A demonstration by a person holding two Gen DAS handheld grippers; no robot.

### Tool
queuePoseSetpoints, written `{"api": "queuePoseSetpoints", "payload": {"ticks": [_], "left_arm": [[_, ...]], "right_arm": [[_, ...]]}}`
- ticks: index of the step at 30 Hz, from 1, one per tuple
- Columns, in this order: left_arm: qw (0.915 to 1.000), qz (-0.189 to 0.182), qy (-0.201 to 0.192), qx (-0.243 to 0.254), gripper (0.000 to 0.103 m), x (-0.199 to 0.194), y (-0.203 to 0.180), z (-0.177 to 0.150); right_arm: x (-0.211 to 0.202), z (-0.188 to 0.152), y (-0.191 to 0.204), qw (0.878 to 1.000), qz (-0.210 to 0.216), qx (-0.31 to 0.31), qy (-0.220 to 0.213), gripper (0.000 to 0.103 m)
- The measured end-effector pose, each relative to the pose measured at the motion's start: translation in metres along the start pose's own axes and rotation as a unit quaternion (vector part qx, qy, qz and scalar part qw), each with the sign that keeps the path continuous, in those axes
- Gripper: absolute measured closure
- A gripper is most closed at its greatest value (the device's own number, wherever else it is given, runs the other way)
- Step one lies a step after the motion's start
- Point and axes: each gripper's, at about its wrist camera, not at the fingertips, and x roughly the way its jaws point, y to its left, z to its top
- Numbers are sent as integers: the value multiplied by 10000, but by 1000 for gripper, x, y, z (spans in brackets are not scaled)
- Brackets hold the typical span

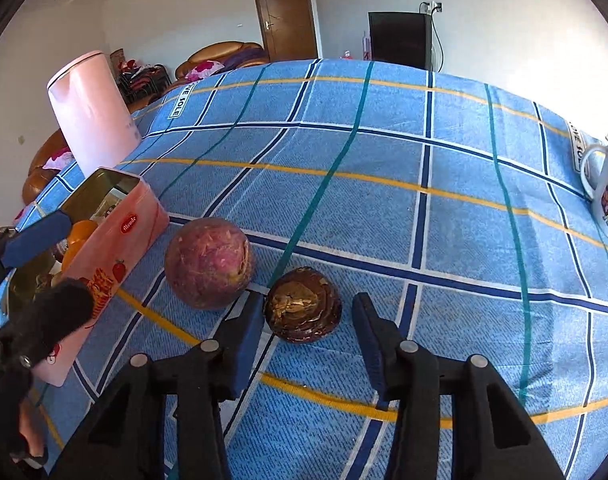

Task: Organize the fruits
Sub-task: 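Grasp a dark mangosteen with the left tool while the right tool grasps a brown kiwi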

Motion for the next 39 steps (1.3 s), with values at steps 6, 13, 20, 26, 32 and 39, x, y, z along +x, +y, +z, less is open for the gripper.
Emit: {"api": "queuePoseSetpoints", "payload": {"ticks": [6,13,20,26,32,39], "left_arm": [[9998,65,114,118,27,11,-9,2],[9994,51,336,104,27,34,-13,12],[9975,-126,696,-8,32,60,-19,17],[9941,-152,1062,-127,42,82,-16,14],[9952,-244,938,-108,50,77,-18,14],[9973,-338,614,-203,50,63,-13,16]], "right_arm": [[-11,-3,-13,9995,-79,248,-205,63],[-26,-6,-25,9974,-310,428,-493,63],[-32,-6,-30,9957,-317,526,-691,63],[-37,-7,-38,9938,-195,731,-814,63],[-39,-8,-29,9942,-248,556,-889,63],[-48,-10,-24,9922,-241,447,-1140,63]]}}
